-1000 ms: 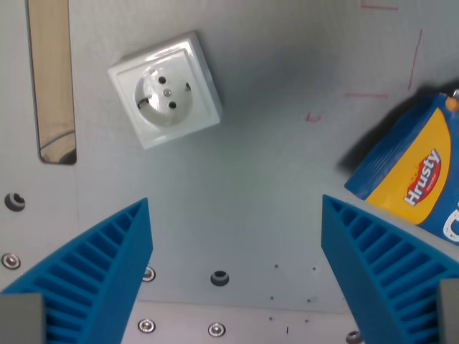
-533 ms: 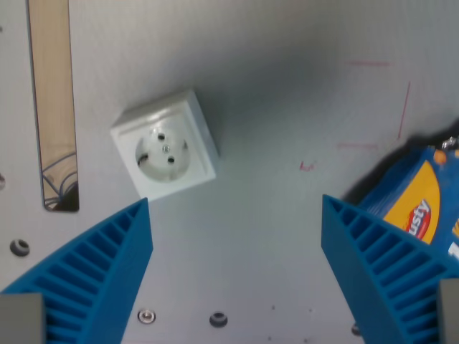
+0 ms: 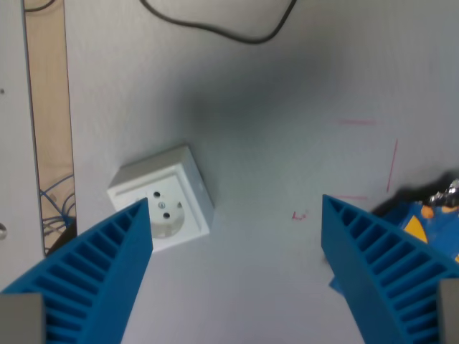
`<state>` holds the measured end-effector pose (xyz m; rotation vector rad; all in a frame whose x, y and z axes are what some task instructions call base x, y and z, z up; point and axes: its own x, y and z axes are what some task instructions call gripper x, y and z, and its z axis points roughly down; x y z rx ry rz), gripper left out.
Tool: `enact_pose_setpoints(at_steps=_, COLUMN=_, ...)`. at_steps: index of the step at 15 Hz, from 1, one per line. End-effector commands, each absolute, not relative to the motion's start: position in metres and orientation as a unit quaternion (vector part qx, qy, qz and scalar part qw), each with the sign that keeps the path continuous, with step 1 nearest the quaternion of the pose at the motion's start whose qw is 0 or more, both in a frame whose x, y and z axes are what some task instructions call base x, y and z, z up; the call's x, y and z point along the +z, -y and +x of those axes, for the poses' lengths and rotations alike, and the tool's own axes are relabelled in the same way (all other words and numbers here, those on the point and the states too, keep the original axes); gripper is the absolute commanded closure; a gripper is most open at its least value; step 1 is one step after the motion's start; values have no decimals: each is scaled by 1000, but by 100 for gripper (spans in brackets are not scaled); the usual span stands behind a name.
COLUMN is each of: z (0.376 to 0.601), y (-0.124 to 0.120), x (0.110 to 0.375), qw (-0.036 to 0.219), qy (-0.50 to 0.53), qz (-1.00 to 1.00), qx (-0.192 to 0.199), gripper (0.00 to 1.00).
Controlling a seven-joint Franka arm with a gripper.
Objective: Move in base positive x
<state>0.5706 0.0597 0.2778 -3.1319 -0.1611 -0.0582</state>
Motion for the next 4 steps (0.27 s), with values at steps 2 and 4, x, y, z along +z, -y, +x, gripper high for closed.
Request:
enact_pose_setpoints(at_steps=2, z=595, y=-55, x=279, qw=-2, qy=59, qz=-998, qx=3, gripper=0)
enact_pose_setpoints(at_steps=4, z=605, y=-54, x=278, qw=-2, qy=59, qz=-998, qx=3, gripper=0)
